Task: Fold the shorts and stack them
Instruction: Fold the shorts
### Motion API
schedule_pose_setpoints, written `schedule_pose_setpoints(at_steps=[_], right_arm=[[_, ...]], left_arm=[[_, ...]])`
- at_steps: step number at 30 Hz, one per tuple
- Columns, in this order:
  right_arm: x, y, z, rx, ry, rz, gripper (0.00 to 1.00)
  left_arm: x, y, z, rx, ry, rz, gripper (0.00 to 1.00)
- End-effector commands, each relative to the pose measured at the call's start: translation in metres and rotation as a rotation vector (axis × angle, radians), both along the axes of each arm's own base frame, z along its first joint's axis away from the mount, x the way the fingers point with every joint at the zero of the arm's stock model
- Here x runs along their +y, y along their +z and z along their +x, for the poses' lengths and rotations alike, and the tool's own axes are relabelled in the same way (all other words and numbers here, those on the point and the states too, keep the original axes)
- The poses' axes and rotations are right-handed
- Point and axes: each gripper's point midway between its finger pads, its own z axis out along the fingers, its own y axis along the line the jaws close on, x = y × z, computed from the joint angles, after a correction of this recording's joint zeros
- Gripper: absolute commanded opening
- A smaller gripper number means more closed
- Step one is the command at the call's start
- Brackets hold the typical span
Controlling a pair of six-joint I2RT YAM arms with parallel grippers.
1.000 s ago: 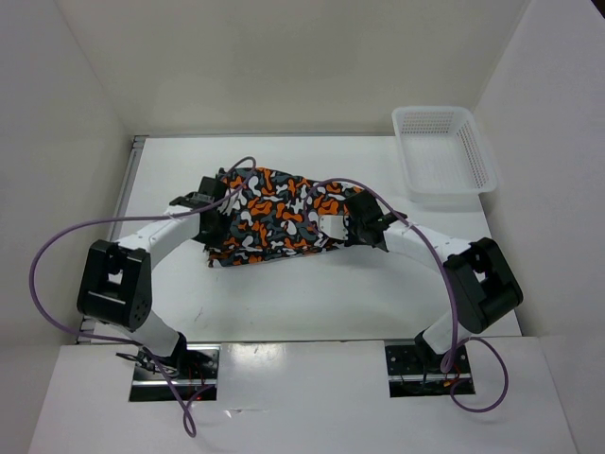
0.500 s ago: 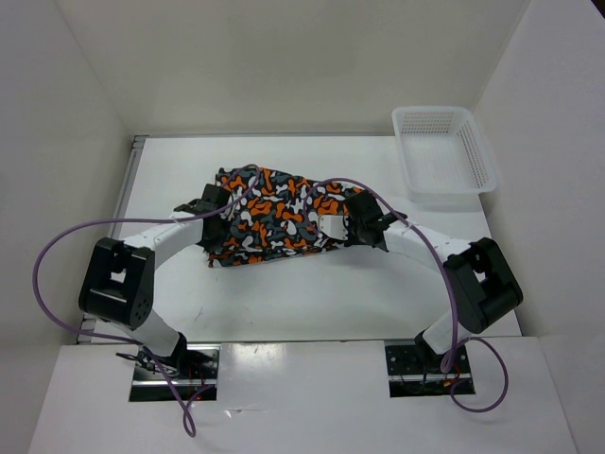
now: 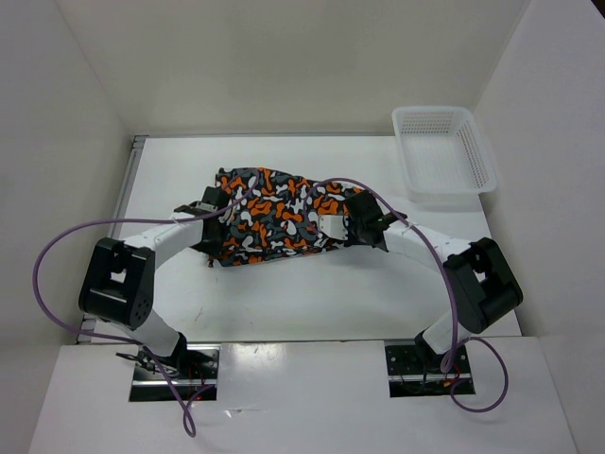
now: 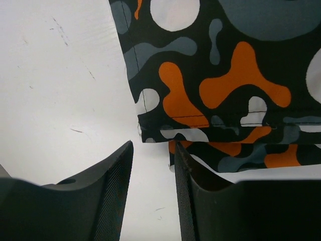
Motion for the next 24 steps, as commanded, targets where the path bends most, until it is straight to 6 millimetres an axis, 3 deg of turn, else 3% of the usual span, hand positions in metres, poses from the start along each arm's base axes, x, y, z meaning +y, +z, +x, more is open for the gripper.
schedule_pose_setpoints(at_steps=[1,5,10,21,24], right_arm=[[0.006,0.003,-0.004,0.004,0.012,0.021,0.00],[0.006,0.003,-0.004,0.004,0.012,0.021,0.00],[0.006,0.003,-0.004,0.004,0.012,0.021,0.00],[0.006,0.003,-0.007,0.008,0.017,0.028,0.00],[0.008,0.006,-0.004,0.000,0.017,0.032,0.00]], left_arm=[[0.006,0.001,0.003,-0.035,0.014,0.021,0.46],[0.007,-0.007,0.012,-0.057,0.021,0.032,0.46],[0.011,-0.009,0.024,-0.070,0.042,0.030,0.34],[0.011,-0.017,0.012,-0.017,0.036,0.031,0.32],[0.008,-0.021,0.011,-0.001,0.028,0.013,0.25]])
